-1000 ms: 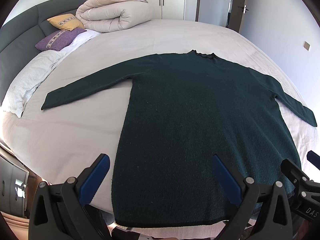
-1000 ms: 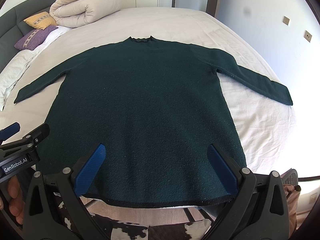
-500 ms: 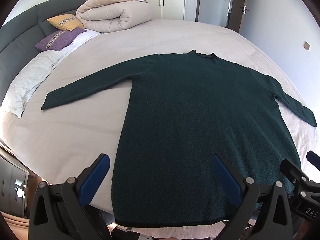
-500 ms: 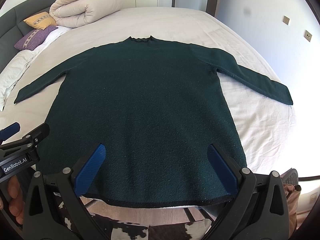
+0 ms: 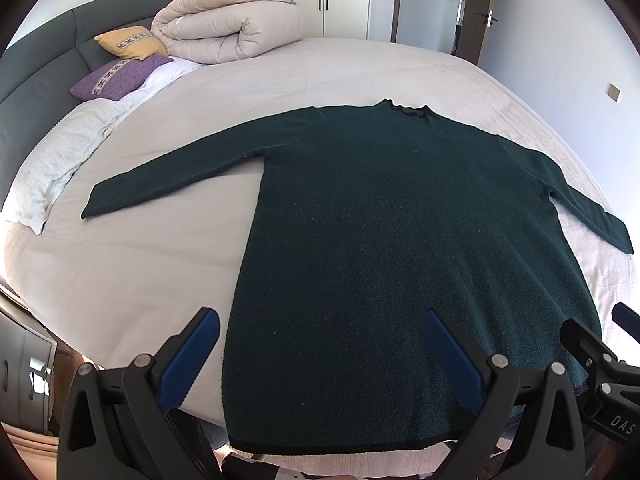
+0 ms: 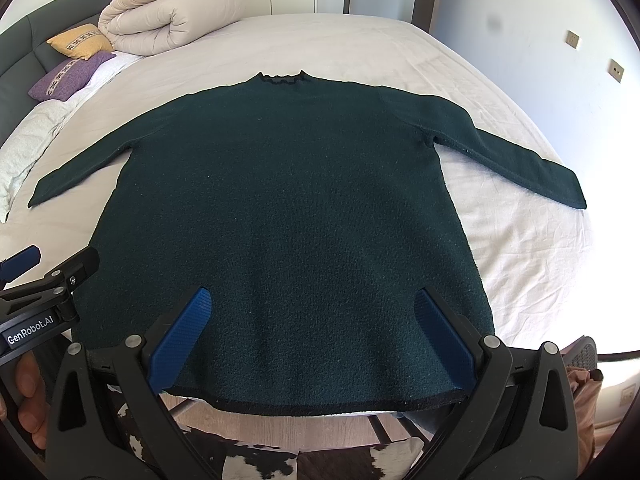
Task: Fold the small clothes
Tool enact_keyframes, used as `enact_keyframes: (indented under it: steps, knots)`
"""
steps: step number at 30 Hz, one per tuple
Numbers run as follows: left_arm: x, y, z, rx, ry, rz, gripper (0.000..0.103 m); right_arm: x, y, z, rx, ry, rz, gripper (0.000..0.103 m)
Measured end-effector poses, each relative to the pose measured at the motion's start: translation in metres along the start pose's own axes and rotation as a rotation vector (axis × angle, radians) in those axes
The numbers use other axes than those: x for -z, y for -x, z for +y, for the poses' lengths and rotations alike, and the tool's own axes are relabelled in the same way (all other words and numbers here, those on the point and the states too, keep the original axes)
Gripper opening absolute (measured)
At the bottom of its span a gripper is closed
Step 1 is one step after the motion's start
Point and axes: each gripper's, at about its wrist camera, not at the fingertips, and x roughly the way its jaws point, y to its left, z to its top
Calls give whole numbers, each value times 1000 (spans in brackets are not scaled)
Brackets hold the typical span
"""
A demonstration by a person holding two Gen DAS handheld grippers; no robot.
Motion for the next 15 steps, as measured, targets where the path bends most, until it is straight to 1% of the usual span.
enact_keyframes:
  steps: [15]
  knots:
    - [1,0,-1,6,4,3,103,0,0,0,0,0,1,103]
